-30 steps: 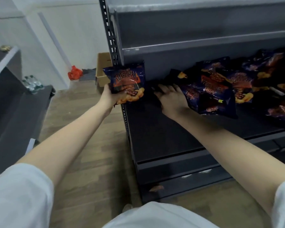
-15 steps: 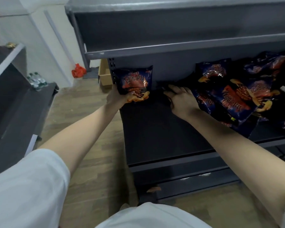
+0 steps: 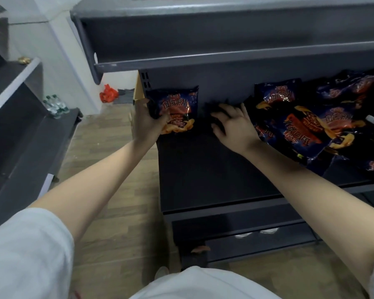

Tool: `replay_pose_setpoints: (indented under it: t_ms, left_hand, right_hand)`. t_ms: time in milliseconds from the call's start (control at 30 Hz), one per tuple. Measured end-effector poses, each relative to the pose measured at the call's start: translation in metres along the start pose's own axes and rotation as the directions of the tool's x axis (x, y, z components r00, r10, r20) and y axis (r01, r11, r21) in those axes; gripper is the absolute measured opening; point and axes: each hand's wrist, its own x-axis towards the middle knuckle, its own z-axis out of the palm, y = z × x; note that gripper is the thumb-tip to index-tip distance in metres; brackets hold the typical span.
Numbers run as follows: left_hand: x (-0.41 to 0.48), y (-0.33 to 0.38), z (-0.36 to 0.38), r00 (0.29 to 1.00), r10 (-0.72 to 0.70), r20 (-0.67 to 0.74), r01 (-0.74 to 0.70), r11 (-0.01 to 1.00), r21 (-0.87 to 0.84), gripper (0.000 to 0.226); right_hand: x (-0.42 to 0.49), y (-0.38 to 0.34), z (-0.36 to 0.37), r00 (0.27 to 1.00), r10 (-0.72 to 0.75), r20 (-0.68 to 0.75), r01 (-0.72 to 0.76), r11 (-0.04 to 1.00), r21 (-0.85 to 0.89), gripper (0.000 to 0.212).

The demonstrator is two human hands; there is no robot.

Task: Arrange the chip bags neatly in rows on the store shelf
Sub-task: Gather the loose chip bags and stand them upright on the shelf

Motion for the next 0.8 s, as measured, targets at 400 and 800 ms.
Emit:
replay_pose_setpoints:
  t_ms: [400,800]
  left_hand:
    - [-0.058,0.099,0.072,0.805,0.517,0.290,-0.531,0.847,-0.033,0.033]
    - [-0.110,0.154,0.157,0.546,0.527,0.651,-0.762,0.636,0.125,0.085]
  right_hand:
    - [-0.065,0.048,-0.057,0.992,0.118,-0.040,-0.119,0.992,-0.032,0.043]
    - [-0.175,0.116,-0.095,0.917,0.393,0.066,-0.381,0.913,-0.146,0.063]
